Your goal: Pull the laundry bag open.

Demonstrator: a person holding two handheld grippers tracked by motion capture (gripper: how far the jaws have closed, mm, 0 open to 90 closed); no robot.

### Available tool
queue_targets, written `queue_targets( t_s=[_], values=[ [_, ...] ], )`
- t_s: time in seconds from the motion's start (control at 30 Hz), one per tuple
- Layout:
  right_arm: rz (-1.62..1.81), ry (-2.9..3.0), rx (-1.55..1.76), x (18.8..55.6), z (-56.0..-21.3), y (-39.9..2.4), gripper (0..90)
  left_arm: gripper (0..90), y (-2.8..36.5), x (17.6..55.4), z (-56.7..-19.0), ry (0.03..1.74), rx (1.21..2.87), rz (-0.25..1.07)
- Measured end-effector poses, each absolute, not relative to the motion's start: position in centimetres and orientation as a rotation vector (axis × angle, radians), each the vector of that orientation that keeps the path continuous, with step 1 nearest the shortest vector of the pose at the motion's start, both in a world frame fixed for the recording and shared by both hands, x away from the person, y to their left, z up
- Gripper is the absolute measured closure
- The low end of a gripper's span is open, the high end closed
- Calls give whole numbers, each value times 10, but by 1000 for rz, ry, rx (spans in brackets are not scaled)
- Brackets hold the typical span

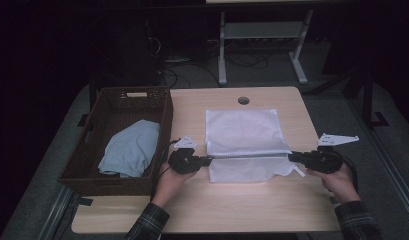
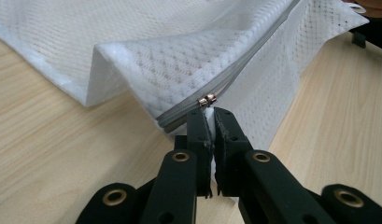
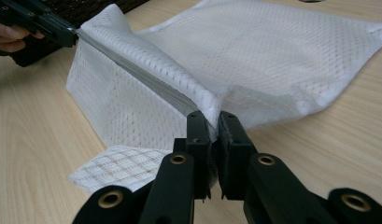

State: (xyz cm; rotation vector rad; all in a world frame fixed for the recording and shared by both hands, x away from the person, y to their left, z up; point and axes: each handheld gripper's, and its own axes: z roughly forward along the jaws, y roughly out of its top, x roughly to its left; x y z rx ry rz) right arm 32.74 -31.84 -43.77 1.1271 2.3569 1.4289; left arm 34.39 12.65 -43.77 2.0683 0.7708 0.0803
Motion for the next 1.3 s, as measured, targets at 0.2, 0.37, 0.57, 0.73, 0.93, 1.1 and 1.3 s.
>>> queue_targets(
  t_s=[0.2,0.37,0.57,0.73,0.93,1.1,1.3],
  values=[
    [1426,2355,1136,328,-438,-320,838,864,129,345,-438,790,2071,85],
    [1413,2360,1135,328,-439,-319,838,864,129,345,-439,826,2086,93],
    [1400,2376,1133,330,-442,-316,838,862,132,346,-441,849,2088,89],
    [1384,2398,1125,332,-446,-310,837,849,131,347,-446,888,2097,88],
    [1355,2442,1091,333,-450,-298,837,826,131,348,-448,902,2088,76],
    [1328,2460,1073,335,-452,-292,837,780,133,348,-449,923,2089,83],
    [1253,2465,1108,338,-456,-298,825,705,131,348,-451,931,2117,107]
  ],
)
